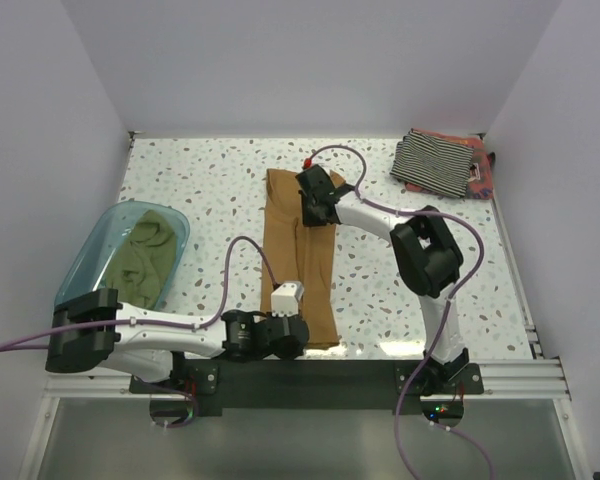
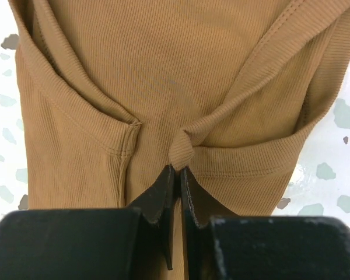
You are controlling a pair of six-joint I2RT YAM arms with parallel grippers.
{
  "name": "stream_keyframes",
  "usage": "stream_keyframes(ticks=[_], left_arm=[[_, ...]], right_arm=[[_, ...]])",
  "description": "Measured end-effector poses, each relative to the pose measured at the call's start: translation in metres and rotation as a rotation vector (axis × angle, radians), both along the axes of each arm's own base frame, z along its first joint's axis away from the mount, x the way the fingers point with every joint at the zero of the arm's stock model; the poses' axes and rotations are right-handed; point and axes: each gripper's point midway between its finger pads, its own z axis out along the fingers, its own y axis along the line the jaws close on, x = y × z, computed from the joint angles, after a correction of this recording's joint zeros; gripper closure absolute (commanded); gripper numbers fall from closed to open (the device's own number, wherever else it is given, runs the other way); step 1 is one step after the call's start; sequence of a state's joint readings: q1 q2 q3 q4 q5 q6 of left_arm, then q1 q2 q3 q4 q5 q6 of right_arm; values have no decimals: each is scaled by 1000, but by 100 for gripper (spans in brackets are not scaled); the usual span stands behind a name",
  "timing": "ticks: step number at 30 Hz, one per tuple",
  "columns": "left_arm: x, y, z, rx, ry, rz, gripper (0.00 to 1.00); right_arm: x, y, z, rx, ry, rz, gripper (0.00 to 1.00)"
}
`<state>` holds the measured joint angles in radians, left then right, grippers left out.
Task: Fold and stack the tank tops
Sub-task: Fold the tank top
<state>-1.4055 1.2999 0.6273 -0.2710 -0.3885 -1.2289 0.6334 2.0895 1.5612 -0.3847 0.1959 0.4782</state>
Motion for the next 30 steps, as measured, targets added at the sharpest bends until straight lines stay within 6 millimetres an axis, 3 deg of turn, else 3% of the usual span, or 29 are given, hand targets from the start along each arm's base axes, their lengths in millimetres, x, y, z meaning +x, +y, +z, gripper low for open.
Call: stream_keyframes(ticks=[5, 9, 10, 12, 13, 16, 21, 27, 30], left_arm=[[-5, 9, -9, 27, 22, 15, 100], [-6, 14, -12, 47, 30, 22, 100], [-6, 15, -13, 54, 30, 23, 91], [-6, 20, -14, 78, 30, 27, 83], [-6, 23, -14, 90, 30, 32, 74], [-6, 25, -9, 100, 25, 41, 64], [2, 19, 23, 49, -15, 66, 62], [16, 16, 57, -3, -62, 114, 72], [41, 25, 63, -7, -74, 181, 80]], right_arm=[[-4, 5, -4, -12, 8, 11, 95], [-3, 11, 0, -7, -2, 19, 81], [-3, 13, 1, -8, -5, 24, 76], [-3, 15, 2, -9, -12, 25, 59], [-3, 15, 3, -12, -16, 29, 49], [-3, 15, 3, -16, -20, 37, 39], [-4, 13, 18, -13, -38, 46, 36], [0, 2, 66, 18, -100, 12, 45], [8, -16, 82, 37, -116, -41, 49]])
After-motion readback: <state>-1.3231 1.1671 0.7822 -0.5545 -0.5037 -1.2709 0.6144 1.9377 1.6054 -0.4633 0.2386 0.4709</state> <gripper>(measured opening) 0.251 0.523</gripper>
